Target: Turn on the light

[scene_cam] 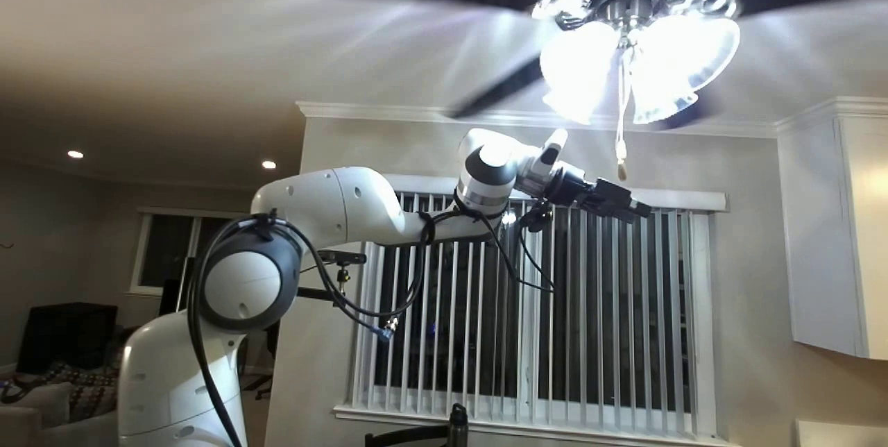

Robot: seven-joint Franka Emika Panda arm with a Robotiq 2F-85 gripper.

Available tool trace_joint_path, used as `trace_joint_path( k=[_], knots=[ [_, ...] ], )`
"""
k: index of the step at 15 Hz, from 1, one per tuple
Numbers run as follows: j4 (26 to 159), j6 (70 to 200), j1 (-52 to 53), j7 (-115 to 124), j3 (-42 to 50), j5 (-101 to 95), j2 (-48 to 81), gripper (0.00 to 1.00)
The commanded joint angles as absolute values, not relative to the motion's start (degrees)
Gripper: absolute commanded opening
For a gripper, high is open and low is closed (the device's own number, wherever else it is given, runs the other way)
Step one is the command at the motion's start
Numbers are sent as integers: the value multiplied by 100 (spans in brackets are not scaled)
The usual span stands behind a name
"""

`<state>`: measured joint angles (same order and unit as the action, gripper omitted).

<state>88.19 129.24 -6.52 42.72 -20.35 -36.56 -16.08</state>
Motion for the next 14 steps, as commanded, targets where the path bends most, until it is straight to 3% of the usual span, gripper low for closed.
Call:
trace_joint_path(
  k=[1, 14],
  knots=[
    [8889, 12279, -429, 4003, -1901, -3807, -1611, 99],
    [8810, 11679, -179, 4059, -1797, -3929, -1551, 100]
  ],
)
